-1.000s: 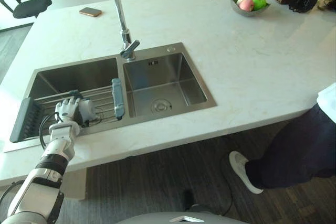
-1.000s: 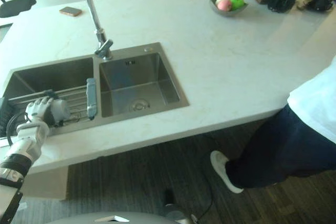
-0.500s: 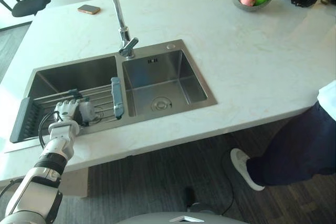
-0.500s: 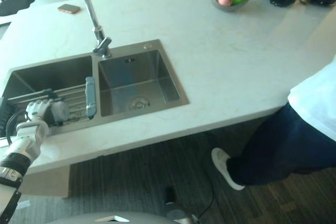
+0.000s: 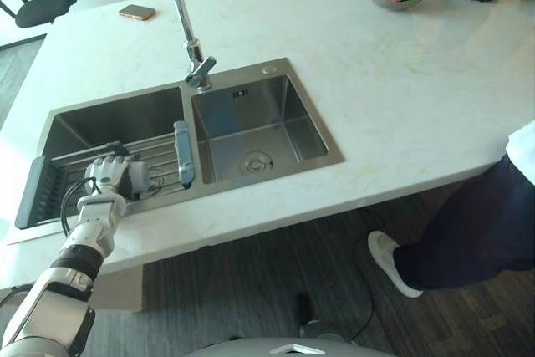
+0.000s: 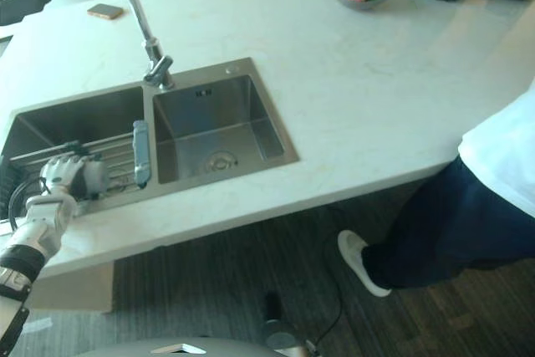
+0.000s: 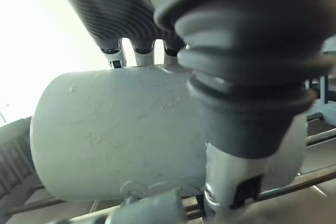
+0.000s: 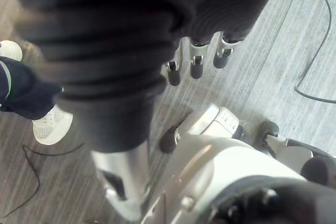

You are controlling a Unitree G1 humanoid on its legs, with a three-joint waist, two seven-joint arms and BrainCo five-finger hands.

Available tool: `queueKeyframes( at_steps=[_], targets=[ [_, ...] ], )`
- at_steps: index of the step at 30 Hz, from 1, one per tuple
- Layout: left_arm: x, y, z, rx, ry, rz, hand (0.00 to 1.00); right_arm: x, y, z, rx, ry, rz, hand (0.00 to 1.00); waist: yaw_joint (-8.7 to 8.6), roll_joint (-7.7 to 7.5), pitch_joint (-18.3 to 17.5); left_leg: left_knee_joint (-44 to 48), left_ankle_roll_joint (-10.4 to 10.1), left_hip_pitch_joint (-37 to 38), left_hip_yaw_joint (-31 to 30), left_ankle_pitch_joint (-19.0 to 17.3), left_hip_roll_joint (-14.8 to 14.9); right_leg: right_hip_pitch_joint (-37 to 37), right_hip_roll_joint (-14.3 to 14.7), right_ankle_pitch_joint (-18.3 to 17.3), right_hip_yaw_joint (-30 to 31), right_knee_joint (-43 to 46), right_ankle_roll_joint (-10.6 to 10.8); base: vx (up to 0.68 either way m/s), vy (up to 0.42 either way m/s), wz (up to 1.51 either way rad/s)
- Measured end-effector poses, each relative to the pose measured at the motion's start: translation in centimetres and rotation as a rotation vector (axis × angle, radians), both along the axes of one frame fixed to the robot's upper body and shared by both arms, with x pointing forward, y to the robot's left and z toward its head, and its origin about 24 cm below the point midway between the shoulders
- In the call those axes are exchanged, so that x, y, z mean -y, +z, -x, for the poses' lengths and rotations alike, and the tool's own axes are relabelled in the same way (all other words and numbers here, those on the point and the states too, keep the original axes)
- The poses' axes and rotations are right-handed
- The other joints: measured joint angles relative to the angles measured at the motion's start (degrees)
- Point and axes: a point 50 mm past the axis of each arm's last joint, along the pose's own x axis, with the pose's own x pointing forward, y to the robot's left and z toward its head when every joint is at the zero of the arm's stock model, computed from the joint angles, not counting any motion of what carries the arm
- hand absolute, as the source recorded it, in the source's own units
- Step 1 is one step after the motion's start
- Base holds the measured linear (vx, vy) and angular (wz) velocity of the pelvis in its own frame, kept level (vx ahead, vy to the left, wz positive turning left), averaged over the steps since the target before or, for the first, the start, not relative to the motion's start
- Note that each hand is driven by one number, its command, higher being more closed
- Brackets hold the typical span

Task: Walk over to the sink, pick up the cup, carry it to the dishwasher, place the cup inside the dishwasher, then close the dishwasher door

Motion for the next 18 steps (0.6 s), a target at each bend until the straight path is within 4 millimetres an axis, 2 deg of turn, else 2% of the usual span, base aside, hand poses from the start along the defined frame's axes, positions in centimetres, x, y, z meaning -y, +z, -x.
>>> queueKeyframes(
  at_steps=[5, 10, 12, 13, 14, 18],
  targets=[
    [0.7, 0.7, 0.2, 0.15, -0.158, -0.01, 1.0, 0.0, 0.0, 0.1, 0.014, 0.0, 0.001, 0.0, 0.88, -0.18, 0.24, 0.01, -0.04, -0.12, -0.14, 0.02, -0.01, -0.08, -0.02, 0.0, -0.19, 0.0, 0.01, 0.0, 0.0, 0.0],
    [2.0, 2.9, 0.4, 0.394, -0.228, 0.098, 1.0, -0.6, -0.1, 0.4, 0.039, -0.001, -0.022, 0.0, 2.39, -1.14, 1.05, 0.02, -0.11, -0.48, -0.98, 0.29, -0.01, -0.1, -0.09, -0.01, -1.12, 0.01, -0.01, 0.0, 0.0, 0.08],
    [2.2, 6.0, 0.2, 0.618, -0.225, 0.166, 1.0, -1.3, -0.2, 0.4, 0.047, -0.006, -0.04, 0.0, 2.56, -2.9, 2.07, -0.1, 0.31, -0.7, -1.38, 0.85, 0.07, -0.07, -0.09, 0.42, -1.66, 0.01, -0.57, 0.01, 0.002, 0.08],
    [2.1, 6.9, 0.1, 0.679, -0.221, 0.179, 1.0, -1.5, -0.3, 0.5, 0.047, -0.009, -0.043, 0.0, 2.47, -3.06, 2.15, -0.17, 0.41, -0.72, -1.33, 0.95, 0.11, -0.07, -0.07, 0.42, -1.79, 0.01, -0.58, 0.05, 0.008, -0.04],
    [1.9, 8.7, 0.1, 0.799, -0.215, 0.201, 1.0, -1.5, -0.3, 0.8, 0.046, -0.027, -0.045, 0.0, 2.26, -3.24, 2.08, -0.42, 0.46, -0.65, -1.31, 1.03, 0.14, -0.05, -0.04, 0.42, -1.96, 0.02, -0.58, 0.08, 0.019, -0.03],
    [0.8, 15.4, 1.1, 1.237, -0.176, 0.255, 1.0, -1.2, -0.2, 1.4, 0.074, -0.11, -0.048, 0.0, 2.61, -2.32, 1.78, -0.93, 0.54, -0.04, -1.76, 1.08, -0.41, 0.23, -0.27, 0.52, -3.33, 0.05, -0.6, 0.07, 0.033, -0.02]
  ],
)
